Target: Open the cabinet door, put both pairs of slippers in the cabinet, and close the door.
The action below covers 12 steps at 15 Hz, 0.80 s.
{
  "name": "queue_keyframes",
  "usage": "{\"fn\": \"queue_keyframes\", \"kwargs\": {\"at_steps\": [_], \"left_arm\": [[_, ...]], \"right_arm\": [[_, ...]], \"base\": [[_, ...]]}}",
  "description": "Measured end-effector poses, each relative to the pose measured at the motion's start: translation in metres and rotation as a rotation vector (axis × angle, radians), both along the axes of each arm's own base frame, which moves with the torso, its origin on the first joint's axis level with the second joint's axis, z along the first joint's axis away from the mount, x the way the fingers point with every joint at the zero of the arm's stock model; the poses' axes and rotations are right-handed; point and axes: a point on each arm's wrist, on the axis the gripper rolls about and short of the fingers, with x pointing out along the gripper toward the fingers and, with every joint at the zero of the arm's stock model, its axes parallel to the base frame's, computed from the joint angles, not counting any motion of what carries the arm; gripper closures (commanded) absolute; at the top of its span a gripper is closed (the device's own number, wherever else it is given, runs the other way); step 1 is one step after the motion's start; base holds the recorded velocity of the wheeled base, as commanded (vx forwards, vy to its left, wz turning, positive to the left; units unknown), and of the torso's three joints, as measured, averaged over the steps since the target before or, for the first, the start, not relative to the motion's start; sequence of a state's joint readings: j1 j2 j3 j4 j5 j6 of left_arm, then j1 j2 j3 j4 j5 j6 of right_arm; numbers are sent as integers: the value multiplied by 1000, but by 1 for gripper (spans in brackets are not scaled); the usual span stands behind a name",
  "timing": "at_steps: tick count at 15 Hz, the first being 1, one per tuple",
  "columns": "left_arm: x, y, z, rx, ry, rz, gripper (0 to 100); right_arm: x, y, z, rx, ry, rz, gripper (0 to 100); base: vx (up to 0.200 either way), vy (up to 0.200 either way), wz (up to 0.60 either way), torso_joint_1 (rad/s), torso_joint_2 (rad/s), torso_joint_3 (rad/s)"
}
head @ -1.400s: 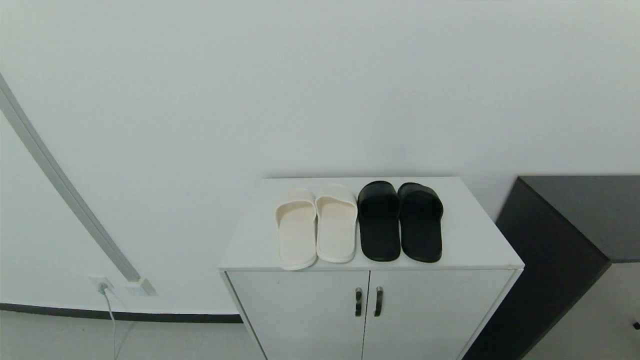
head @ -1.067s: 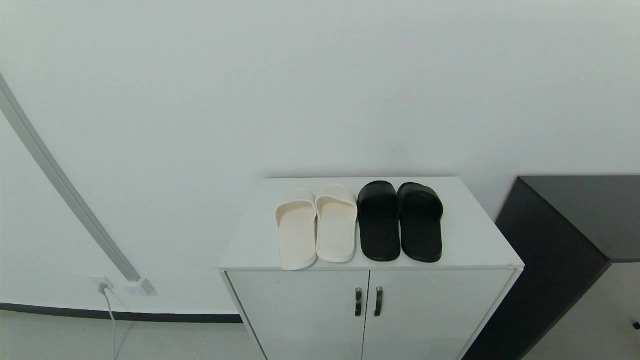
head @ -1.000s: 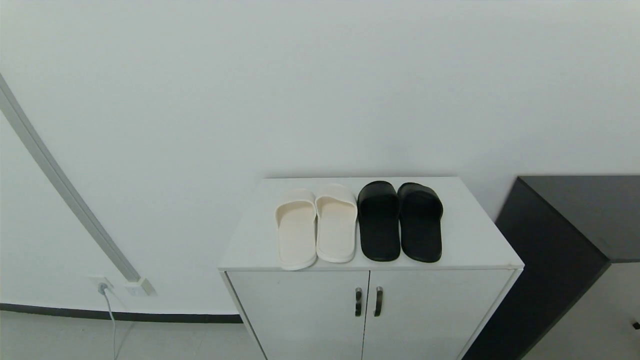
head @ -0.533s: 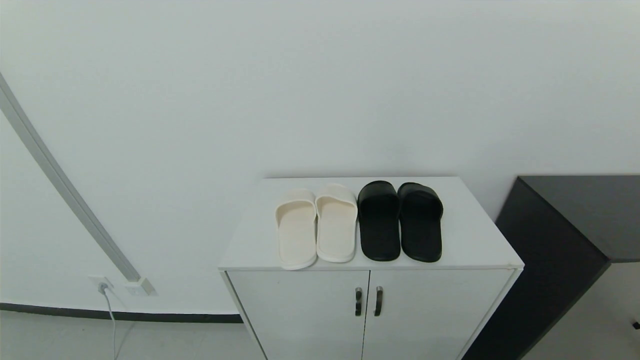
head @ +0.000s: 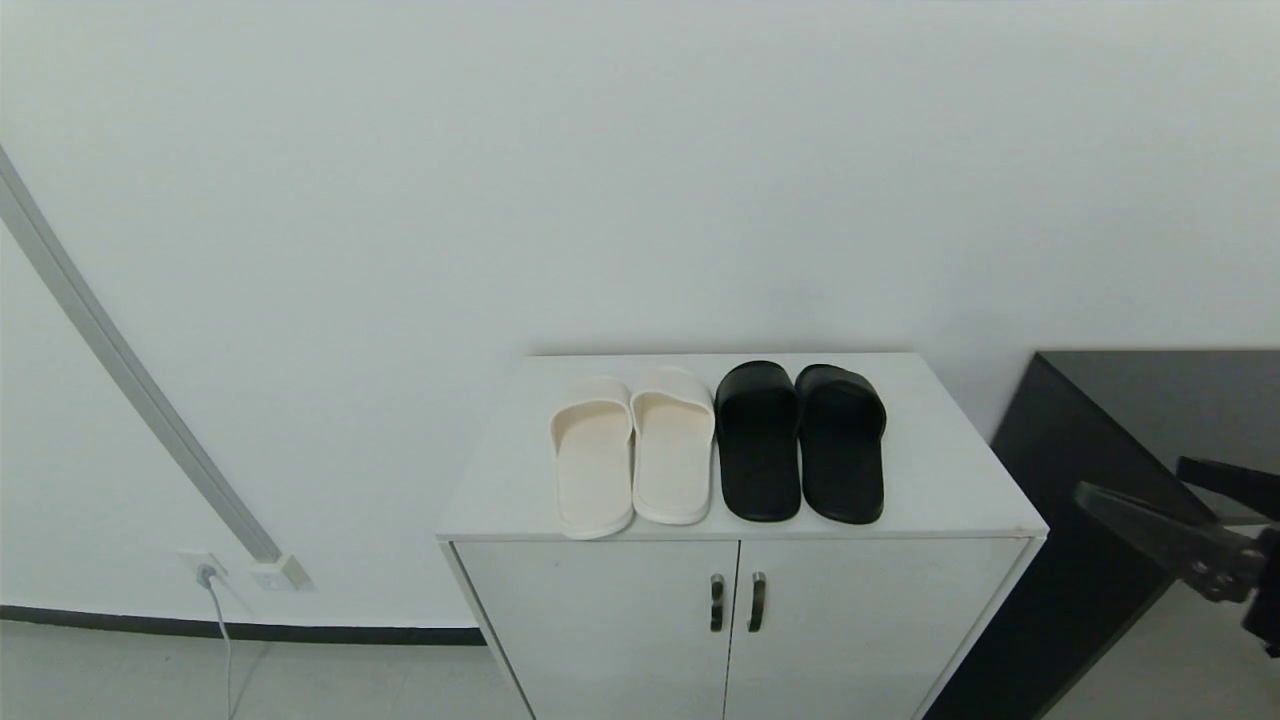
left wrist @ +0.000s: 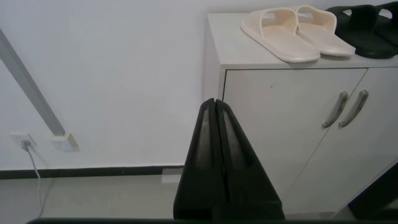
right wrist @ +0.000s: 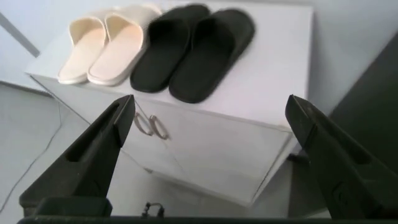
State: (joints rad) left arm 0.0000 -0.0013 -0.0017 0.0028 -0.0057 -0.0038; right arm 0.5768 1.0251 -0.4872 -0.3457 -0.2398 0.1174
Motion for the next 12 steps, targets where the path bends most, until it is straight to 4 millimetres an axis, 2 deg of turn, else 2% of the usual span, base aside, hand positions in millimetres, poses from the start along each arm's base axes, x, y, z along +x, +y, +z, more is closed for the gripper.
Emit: {"fn": "queue_keyframes", "kwargs": {"at_steps": [5,12], "left_arm": [[0,0,0,0,1,0,100],[0,0,0,0,0,0,100]], "right_arm": [[35,54,1,50,55,-15,0],[98,120,-20,39,52,-177,0]], "base": [[0,0,0,0,0,0],[0,0,0,0,0,0]]}}
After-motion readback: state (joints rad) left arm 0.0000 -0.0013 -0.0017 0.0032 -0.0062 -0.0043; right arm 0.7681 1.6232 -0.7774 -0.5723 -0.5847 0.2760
